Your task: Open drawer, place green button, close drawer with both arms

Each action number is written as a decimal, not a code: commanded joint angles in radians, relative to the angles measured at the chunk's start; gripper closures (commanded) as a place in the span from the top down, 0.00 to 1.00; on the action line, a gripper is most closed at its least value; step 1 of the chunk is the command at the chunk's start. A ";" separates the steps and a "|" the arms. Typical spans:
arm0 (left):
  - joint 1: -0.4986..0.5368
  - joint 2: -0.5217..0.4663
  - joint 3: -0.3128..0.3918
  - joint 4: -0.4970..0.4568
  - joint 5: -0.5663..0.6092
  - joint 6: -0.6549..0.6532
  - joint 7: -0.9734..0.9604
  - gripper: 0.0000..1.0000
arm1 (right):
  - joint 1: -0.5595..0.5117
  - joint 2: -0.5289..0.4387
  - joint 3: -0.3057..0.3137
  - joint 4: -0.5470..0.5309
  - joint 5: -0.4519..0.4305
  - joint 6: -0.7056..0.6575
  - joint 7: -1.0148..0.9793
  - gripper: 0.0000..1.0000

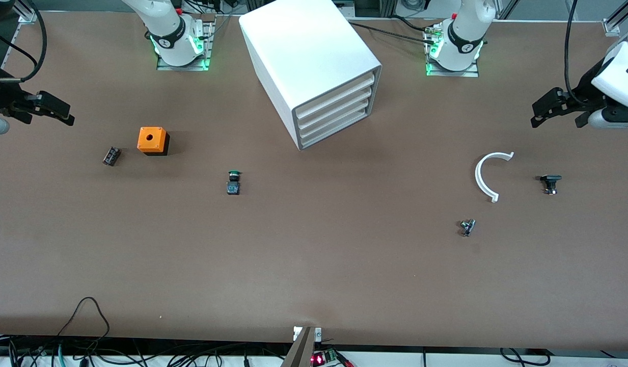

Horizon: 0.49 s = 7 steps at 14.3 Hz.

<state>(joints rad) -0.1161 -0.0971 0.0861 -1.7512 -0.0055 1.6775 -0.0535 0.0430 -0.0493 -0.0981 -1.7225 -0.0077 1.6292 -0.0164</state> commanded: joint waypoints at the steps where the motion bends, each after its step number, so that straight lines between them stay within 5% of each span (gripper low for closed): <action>1: 0.003 0.048 -0.006 0.000 0.006 -0.018 0.018 1.00 | -0.002 -0.004 0.000 0.004 -0.008 -0.003 -0.004 1.00; 7: -0.010 0.114 -0.046 -0.042 -0.128 -0.016 0.018 1.00 | -0.002 -0.004 0.000 0.003 -0.008 -0.003 -0.004 1.00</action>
<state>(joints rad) -0.1247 -0.0043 0.0397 -1.7854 -0.0693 1.6691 -0.0528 0.0430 -0.0492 -0.0982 -1.7225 -0.0077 1.6292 -0.0164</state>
